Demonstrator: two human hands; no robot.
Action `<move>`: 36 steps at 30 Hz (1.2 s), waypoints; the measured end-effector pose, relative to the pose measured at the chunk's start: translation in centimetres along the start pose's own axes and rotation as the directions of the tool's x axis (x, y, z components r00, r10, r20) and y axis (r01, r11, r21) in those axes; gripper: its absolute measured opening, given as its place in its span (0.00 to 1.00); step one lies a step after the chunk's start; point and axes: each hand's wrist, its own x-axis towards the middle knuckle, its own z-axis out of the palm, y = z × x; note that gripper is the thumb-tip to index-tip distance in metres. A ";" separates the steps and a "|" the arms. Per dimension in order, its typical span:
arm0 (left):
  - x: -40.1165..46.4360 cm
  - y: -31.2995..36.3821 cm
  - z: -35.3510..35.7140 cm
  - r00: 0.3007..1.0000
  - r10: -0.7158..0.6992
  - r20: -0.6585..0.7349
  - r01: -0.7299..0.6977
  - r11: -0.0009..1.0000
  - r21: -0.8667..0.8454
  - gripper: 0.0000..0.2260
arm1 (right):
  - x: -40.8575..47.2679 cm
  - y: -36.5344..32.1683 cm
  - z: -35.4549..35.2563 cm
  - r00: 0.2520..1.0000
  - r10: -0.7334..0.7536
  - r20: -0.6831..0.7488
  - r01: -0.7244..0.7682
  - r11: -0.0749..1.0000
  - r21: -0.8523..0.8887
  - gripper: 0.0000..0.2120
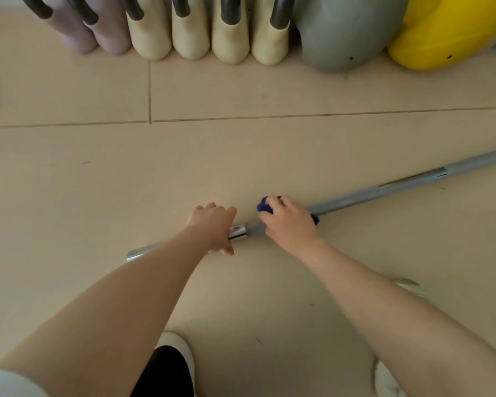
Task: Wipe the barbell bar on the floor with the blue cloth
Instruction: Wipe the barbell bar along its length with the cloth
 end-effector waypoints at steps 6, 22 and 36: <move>-0.1 0.1 0.1 0.998 -0.051 0.025 0.053 0.995 -0.084 0.33 | -0.2 3.9 0.7 0.977 0.212 -0.015 -0.212 0.976 -0.051 0.10; 1.3 4.1 0.1 0.986 -0.046 0.160 0.028 0.994 0.110 0.17 | -1.0 6.1 0.6 0.993 -0.118 0.005 0.117 0.989 0.087 0.04; -0.3 5.8 3.0 0.992 -0.105 -0.066 0.117 0.969 0.220 0.08 | -3.4 13.5 0.2 0.956 0.034 0.293 -0.044 0.999 0.027 0.08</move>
